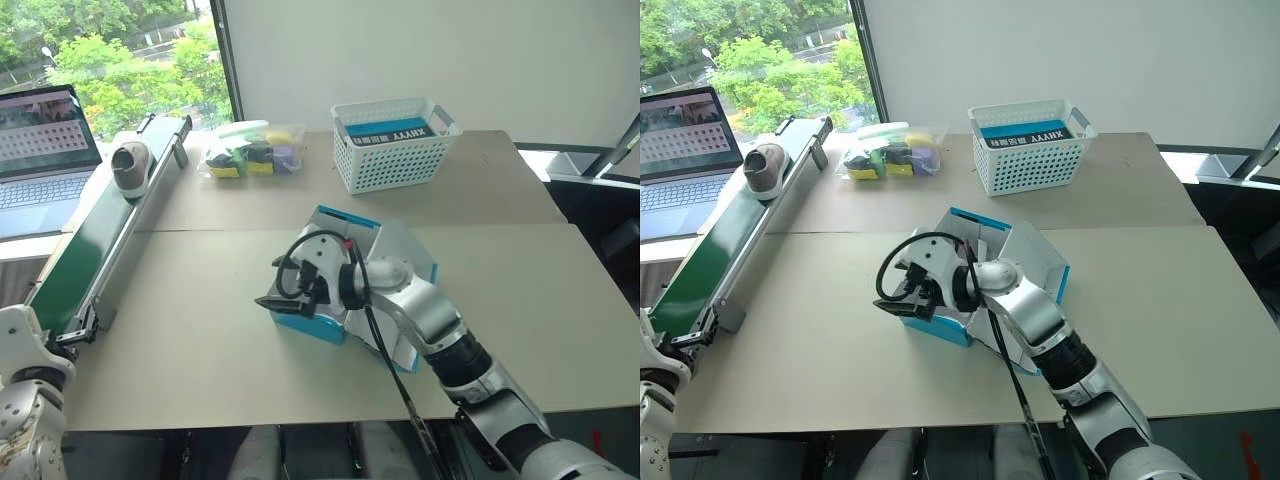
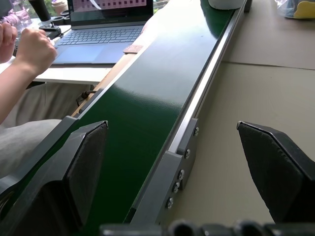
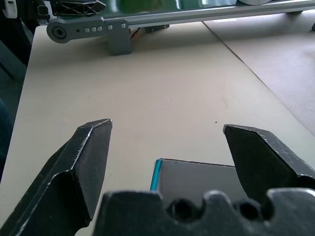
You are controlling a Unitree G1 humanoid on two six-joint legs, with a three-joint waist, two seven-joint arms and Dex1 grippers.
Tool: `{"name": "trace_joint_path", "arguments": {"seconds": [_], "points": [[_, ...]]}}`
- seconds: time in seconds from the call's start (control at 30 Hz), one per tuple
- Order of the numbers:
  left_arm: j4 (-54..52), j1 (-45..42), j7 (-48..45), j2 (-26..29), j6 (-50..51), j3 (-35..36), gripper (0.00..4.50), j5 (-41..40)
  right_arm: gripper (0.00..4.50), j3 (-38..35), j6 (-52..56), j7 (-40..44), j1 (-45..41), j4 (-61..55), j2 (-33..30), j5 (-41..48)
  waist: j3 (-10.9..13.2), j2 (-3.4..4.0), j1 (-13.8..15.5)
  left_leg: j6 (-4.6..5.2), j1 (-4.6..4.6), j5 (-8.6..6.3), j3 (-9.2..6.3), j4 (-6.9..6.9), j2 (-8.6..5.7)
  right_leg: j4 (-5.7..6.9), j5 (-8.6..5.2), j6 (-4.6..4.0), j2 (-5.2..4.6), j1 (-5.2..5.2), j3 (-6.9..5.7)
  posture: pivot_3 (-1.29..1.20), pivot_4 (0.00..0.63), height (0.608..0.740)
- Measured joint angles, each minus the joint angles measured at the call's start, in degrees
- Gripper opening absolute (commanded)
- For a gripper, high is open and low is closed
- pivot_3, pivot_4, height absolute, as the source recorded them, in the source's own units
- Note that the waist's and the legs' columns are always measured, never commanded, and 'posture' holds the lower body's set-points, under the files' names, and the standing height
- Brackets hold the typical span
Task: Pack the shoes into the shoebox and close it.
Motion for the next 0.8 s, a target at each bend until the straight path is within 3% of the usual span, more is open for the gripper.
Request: {"name": "trace_joint_path", "arguments": {"seconds": [0.8], "points": [[2.52,-1.77,0.17,-0.01,0.0,-1.9,4.5,0.04,4.31,-0.49,0.09,-0.85,0.28,0.0,0.4,-0.72,0.0,0.0,0.0,0.0,0.0,0.0,0.0,0.0,0.0,0.02,0.0,0.0,0.0,0.0,0.0,0.0,0.15,0.729]]}}
